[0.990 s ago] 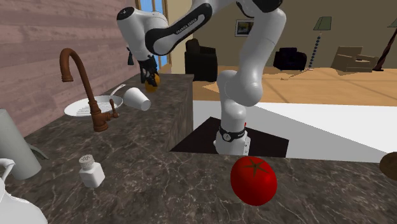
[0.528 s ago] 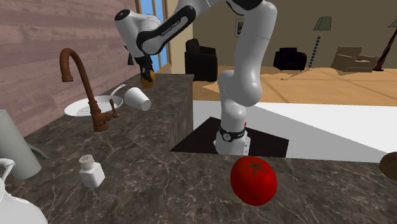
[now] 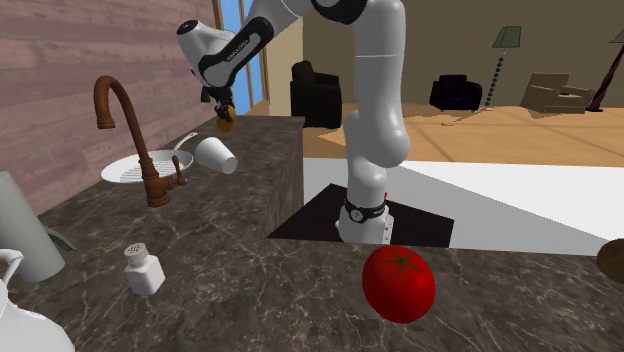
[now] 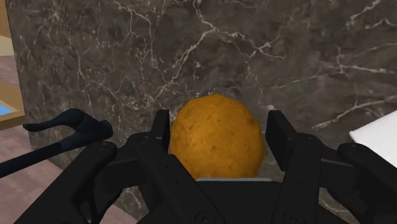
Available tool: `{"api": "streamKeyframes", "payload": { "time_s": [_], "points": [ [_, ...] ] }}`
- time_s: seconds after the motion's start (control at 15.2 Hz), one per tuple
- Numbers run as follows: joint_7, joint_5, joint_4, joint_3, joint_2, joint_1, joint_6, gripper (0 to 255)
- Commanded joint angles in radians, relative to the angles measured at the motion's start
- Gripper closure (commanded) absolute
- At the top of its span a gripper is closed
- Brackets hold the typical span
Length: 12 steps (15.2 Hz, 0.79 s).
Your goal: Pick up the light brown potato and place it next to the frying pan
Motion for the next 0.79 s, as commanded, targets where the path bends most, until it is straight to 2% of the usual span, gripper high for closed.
{"api": "streamKeyframes", "payload": {
  "time_s": [0.0, 0.33, 0.73],
  "points": [
    [-0.069, 0.062, 0.072, -0.018, 0.078, -0.026, 0.028, 255],
    [-0.235, 0.238, 0.281, -0.012, 0.283, -0.139, 0.061, 255],
    [-0.214, 0.240, 0.249, -0.006, 0.312, -0.149, 0.116, 255]
  ]
}}
